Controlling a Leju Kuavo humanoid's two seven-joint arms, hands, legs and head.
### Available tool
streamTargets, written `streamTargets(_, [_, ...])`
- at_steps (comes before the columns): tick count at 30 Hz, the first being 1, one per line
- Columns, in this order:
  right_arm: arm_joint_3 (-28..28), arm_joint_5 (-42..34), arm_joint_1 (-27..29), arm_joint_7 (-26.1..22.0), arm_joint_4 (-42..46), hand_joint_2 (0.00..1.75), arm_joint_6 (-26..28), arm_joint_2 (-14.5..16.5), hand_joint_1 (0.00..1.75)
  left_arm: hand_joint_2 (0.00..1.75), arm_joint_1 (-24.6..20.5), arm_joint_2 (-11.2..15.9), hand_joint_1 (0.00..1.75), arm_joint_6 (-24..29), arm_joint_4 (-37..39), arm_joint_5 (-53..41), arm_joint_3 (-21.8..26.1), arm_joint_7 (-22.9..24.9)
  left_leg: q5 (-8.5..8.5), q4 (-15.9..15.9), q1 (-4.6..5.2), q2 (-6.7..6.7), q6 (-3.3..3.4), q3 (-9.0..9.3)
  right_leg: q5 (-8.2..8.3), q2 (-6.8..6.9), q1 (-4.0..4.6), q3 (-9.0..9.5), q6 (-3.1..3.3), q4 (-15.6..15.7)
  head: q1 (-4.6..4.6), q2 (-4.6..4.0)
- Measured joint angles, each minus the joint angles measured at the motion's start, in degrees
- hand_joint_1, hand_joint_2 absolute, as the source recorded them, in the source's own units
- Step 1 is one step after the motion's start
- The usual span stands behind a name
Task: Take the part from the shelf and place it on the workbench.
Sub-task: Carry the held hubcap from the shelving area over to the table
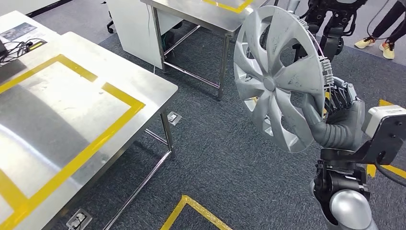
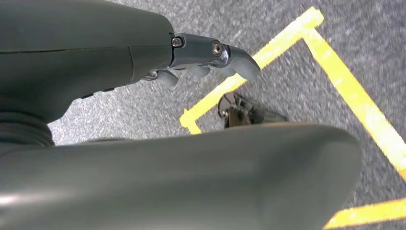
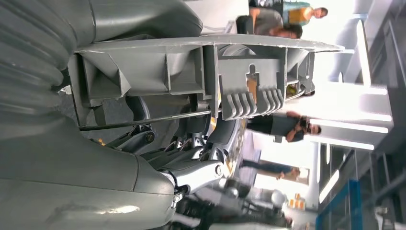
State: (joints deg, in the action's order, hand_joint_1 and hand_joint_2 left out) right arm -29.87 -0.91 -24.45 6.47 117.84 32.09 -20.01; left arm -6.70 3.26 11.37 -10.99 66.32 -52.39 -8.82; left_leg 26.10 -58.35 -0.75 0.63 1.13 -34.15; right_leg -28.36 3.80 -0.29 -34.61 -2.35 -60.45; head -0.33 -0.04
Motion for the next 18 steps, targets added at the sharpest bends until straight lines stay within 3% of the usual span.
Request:
streamTargets(3, [0.1, 0.1, -0.1, -0.1, 0.0, 1.75, 0.0, 0.0, 1.75, 0.00, 0.0, 0.0, 0.00, -0.1, 0.0, -0.3, -0.4, 0.0, -0.25, 0.0, -0.10, -1.48, 0.41, -0.14, -4.59, -2.64, -0.24, -4.56, -0.52, -10.4, 1.04, 0.00])
streamTargets(4, [0.1, 0.2, 0.0, -0.1, 0.0, 1.75, 0.0, 0.0, 1.75, 0.00, -0.1, 0.0, 0.00, -0.1, 0.0, -0.3, -0.5, 0.1, -0.28, 0.0, -0.06, -2.07, 0.46, -0.17, -5.17, -2.94, -0.26, -5.93, -0.46, -13.3, 1.26, 0.00])
streamTargets(5, [0.1, 0.3, 0.1, -0.1, 0.0, 1.75, 0.0, 0.0, 1.75, 0.00, 0.0, 0.0, 0.00, -0.1, 0.0, -0.4, -0.6, 0.1, -0.28, -0.1, -0.04, -2.72, 0.47, -0.17, -4.64, -3.13, -0.26, -6.45, -0.30, -14.0, 1.43, 0.00])
streamTargets(6, [0.1, 0.3, 0.2, -0.1, -0.1, 1.75, 0.0, 0.0, 1.75, 0.00, 0.0, 0.0, 0.00, -0.1, 0.0, -0.4, -0.7, 0.1, -0.28, -0.1, -0.02, -3.38, 0.47, -0.16, -3.20, -3.31, -0.26, -6.03, -0.06, -12.7, 1.62, 0.00])
streamTargets(8, [0.1, 0.5, 0.3, -0.2, -0.1, 1.75, 0.0, 0.0, 1.75, 0.00, 0.0, -0.1, 0.00, -0.1, 0.0, -0.5, -0.8, 0.1, -0.27, -0.3, -0.04, -4.62, 0.42, -0.17, 0.72, -4.59, -0.28, -3.12, 0.65, -5.6, 2.05, 0.00])
streamTargets(9, [0.1, 0.5, 0.3, -0.2, 0.0, 1.75, 0.0, 0.0, 1.75, 0.00, -0.1, 0.0, 0.00, -0.1, 0.0, -0.5, -0.8, 0.1, -0.30, -0.3, -0.01, -5.17, 0.31, -0.33, 1.86, -5.42, -0.30, -1.52, 0.98, -2.3, 2.15, 0.00])
streamTargets(11, [0.1, 0.6, 0.2, -0.3, 0.0, 1.75, 0.0, 0.0, 1.75, 0.00, -0.1, 0.0, 0.00, -0.1, 0.0, -0.5, -0.9, 0.1, -0.58, -0.4, -0.13, -6.05, -0.22, -0.90, 2.23, -6.42, -0.22, 0.09, 1.33, 1.0, 2.27, 0.00])
streamTargets(13, [0.1, 0.7, 0.2, -0.3, 0.0, 1.75, 0.0, 0.0, 1.75, 0.00, 0.1, 0.0, 0.00, -0.1, 0.0, -0.5, -1.0, 0.2, -0.96, -0.8, -0.16, -6.50, -0.94, -1.36, 2.37, -5.72, -0.16, 0.41, 1.58, 1.7, 2.26, 0.00])
streamTargets(15, [0.1, 1.1, 0.4, -0.3, 0.0, 1.75, 0.2, 0.1, 1.75, 0.00, 0.2, 0.0, 0.00, -0.1, 0.0, -0.5, -1.0, 0.2, -0.12, -4.5, 0.32, -4.55, -1.46, -2.93, 2.67, -4.70, -0.37, 0.94, 2.09, 2.5, 1.82, 0.00])
streamTargets(17, [0.1, 2.2, 0.5, -0.1, 0.0, 1.75, 0.4, 0.1, 1.75, 0.00, 0.1, 0.0, 0.00, -0.1, 0.0, -0.5, -1.1, 0.4, 3.37, -11.2, 0.55, -1.86, -1.71, -5.98, 2.70, -3.72, -0.42, 1.32, 2.51, 2.9, 1.11, 0.00])
streamTargets(18, [0.1, 3.0, 0.5, 0.1, 0.0, 1.75, 0.5, 0.1, 1.75, 0.00, 0.1, 0.0, 0.00, -0.1, 0.0, -0.5, -1.1, 0.4, 5.46, -14.3, 0.42, -1.34, -1.79, -7.36, 2.65, -3.27, -0.36, 1.30, 2.66, 2.9, 0.83, 0.00])
